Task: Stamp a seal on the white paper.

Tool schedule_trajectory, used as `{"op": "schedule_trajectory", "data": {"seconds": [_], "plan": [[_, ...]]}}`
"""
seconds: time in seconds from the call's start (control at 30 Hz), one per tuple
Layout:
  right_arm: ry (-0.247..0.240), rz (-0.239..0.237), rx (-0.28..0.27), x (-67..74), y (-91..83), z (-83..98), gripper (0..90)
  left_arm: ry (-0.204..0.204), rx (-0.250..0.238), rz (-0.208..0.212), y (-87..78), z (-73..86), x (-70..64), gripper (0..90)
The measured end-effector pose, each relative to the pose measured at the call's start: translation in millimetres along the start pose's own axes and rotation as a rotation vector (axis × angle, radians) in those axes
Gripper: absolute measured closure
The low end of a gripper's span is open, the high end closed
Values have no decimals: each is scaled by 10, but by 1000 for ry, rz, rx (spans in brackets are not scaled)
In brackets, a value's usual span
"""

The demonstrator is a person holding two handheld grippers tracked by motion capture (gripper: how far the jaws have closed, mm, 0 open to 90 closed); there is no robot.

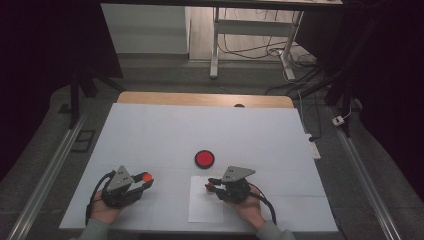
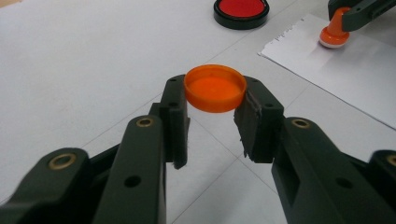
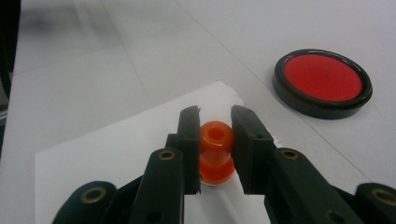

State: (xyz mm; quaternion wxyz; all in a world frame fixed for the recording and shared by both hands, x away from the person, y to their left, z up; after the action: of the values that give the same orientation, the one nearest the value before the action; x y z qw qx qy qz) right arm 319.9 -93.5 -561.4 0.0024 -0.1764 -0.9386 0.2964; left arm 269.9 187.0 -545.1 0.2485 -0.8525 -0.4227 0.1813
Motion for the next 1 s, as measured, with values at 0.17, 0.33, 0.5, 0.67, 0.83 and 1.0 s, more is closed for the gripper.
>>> {"op": "schedule_trajectory", "data": {"seconds": [0.17, 0.33, 0.5, 0.67, 0.83, 1.0], "plan": [[-22, 5, 19, 22, 15, 14, 734, -2, -3, -1, -5, -2, 0, 654], [-36, 15, 36, 32, 12, 15, 735, 1, -2, 1, -3, -2, -4, 654], [-35, 15, 41, 36, 14, 16, 736, -1, -3, 1, -4, -5, -8, 654], [-29, 17, 45, 35, 14, 22, 736, -2, -3, 1, -5, -6, -12, 654], [-30, 16, 45, 40, 18, 23, 736, -2, -4, 0, -7, -7, -16, 654], [-28, 17, 48, 39, 18, 26, 736, -4, -4, 0, -9, -5, -10, 654]]}}
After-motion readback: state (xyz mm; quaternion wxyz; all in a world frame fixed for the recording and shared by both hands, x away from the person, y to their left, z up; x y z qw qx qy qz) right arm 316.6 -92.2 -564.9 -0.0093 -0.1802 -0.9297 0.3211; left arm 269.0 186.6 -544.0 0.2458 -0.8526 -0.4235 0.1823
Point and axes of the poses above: each handheld gripper's, and its own axes: y roughly forward along the jaws, z roughly out of its underside, x roughly to its left, the point moved 6 cm from there along y, roughly forward along the jaws, and after that the axes turned 8 degrees about -y, right-handed, at the moved point
